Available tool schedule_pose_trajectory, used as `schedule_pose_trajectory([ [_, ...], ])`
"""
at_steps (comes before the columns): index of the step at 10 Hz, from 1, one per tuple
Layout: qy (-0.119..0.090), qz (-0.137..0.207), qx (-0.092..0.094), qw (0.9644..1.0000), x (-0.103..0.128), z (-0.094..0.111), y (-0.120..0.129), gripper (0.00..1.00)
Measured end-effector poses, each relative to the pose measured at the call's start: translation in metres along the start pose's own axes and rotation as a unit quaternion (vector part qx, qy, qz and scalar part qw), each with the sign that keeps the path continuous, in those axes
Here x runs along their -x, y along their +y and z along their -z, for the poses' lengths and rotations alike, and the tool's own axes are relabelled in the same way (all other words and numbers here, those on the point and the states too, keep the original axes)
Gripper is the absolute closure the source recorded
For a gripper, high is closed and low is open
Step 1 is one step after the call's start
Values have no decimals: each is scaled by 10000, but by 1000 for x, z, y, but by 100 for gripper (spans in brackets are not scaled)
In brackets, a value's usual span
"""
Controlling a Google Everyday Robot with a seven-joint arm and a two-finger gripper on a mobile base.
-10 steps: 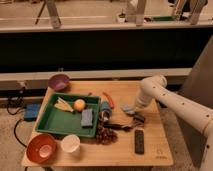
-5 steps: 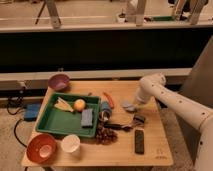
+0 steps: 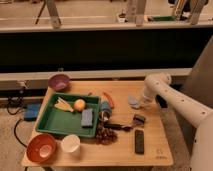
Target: Wipe table surface with towel
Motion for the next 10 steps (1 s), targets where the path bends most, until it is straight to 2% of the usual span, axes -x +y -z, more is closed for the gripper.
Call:
schedule_pose_trajectory([
  [2, 56, -300, -92, 9995, -26, 7, -16, 92],
  [5, 44, -334, -83, 9994, -23, 0, -35, 92],
  [8, -91, -137, -93, 9998, 17, -9, -45, 92],
  [10, -226, 122, -93, 9996, 55, -15, -46, 92],
])
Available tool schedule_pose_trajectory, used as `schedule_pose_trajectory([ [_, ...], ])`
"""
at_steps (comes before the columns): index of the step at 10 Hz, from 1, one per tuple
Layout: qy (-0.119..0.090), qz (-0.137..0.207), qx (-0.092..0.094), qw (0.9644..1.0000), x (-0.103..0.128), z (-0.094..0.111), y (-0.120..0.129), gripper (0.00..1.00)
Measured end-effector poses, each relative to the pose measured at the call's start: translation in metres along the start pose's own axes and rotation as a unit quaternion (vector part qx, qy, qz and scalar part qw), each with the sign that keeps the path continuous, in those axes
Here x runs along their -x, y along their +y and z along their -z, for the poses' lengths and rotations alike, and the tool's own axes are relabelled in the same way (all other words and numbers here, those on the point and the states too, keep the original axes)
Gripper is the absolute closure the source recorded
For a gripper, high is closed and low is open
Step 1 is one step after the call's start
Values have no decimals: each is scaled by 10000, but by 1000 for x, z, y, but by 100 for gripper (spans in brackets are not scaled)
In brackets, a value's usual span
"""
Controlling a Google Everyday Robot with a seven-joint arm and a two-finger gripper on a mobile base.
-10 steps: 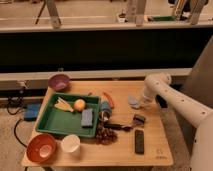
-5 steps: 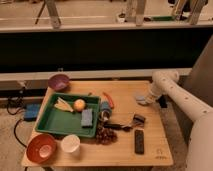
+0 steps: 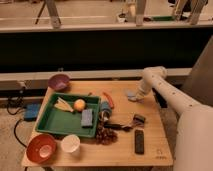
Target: Wipe table surface with towel
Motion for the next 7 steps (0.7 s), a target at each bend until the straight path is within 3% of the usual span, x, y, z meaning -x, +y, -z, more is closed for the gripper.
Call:
schedule_pose_trajectory([
  [2, -95, 285, 44, 9995, 27, -5, 2, 92],
  [4, -104, 529, 150, 9984, 36, -10, 11, 92],
  [7, -8, 714, 271, 9971, 24, -3, 45, 92],
])
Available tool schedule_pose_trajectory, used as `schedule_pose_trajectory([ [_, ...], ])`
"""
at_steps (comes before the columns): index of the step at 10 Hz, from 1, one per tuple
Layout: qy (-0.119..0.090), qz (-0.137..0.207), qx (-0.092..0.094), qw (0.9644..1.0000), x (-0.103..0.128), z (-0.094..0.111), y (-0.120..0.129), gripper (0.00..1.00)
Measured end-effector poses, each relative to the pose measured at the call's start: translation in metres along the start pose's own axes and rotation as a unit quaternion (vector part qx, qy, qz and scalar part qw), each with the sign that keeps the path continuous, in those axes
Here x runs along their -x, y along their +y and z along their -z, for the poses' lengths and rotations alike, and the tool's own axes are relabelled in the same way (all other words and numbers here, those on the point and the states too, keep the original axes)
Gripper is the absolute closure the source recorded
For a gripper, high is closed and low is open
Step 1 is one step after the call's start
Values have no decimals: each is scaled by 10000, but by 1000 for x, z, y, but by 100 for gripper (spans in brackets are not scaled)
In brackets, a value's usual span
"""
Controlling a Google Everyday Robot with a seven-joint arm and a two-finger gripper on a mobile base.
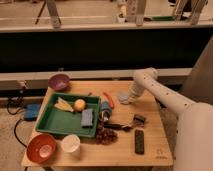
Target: Wipe table surface with towel
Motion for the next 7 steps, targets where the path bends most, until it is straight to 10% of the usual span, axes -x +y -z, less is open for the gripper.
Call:
schedule_pose_trajectory([
  [7, 348, -58, 81, 9993, -56, 16, 52, 92],
])
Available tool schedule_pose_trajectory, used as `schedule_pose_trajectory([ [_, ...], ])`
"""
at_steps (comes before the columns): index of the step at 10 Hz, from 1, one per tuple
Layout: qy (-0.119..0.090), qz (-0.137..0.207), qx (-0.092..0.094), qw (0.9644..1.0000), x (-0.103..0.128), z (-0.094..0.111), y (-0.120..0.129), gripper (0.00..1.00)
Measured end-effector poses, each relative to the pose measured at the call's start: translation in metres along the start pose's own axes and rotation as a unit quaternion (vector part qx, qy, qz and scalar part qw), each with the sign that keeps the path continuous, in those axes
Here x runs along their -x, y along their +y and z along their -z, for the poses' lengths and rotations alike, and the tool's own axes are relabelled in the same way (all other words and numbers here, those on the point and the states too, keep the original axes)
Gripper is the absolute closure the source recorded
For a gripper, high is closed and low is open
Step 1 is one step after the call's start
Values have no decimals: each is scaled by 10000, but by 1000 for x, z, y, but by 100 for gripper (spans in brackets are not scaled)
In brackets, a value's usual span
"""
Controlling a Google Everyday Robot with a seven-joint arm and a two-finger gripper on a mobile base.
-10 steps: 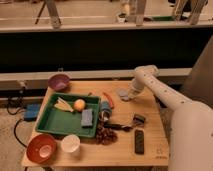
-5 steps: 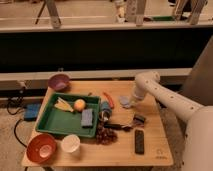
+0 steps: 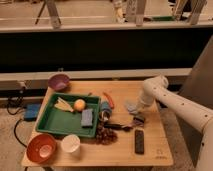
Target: Wipe table surface with towel
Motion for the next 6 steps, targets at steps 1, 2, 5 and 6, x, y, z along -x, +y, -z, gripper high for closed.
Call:
schedule_pose_trajectory([
  [1, 32, -139, -66, 9999, -10, 0, -10, 92],
  [2, 59, -271, -144, 9995, -17, 0, -23, 92],
  [5, 60, -582, -365, 9976, -28, 2, -65, 92],
  [6, 37, -613, -412, 9973, -27, 2, -73, 92],
])
